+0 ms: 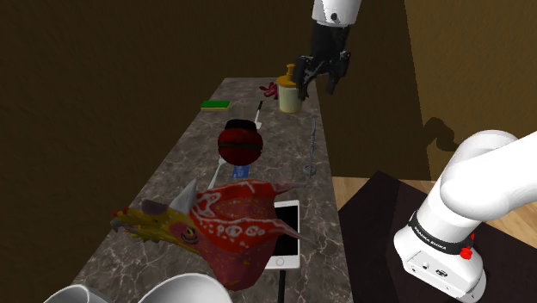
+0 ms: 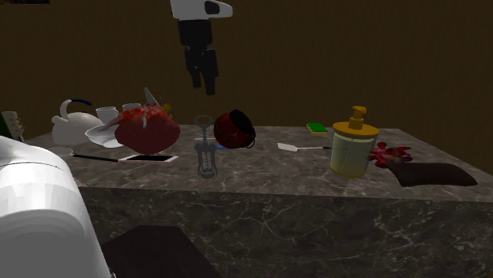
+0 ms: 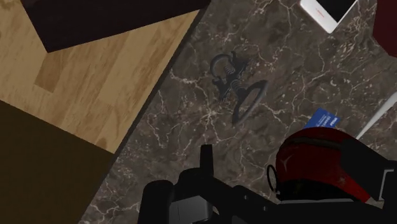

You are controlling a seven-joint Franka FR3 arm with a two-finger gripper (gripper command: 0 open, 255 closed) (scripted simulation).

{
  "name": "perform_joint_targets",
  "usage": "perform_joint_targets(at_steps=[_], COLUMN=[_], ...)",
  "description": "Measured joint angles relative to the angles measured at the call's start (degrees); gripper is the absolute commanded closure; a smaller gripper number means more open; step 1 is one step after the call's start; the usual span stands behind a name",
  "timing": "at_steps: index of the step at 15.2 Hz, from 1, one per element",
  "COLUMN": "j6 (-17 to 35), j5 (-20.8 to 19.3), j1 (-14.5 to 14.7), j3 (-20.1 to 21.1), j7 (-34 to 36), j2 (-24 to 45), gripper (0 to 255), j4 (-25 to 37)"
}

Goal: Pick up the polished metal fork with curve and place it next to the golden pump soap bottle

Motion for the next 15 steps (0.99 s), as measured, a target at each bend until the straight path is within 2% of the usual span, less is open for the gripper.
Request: perform_joint_targets(at_steps=[9,13,15], j6=[10.68,15.02,16.86], j5=[1.24,-1.16,-3.65], j1=[-1.42,-3.11,-4.04], j3=[13.24,18.73,21.64], j7=[19.42,28.58,33.93], j2=[11.98,19.90,25.03], gripper=[0,0,0], j4=[1.60,4.61,7.30])
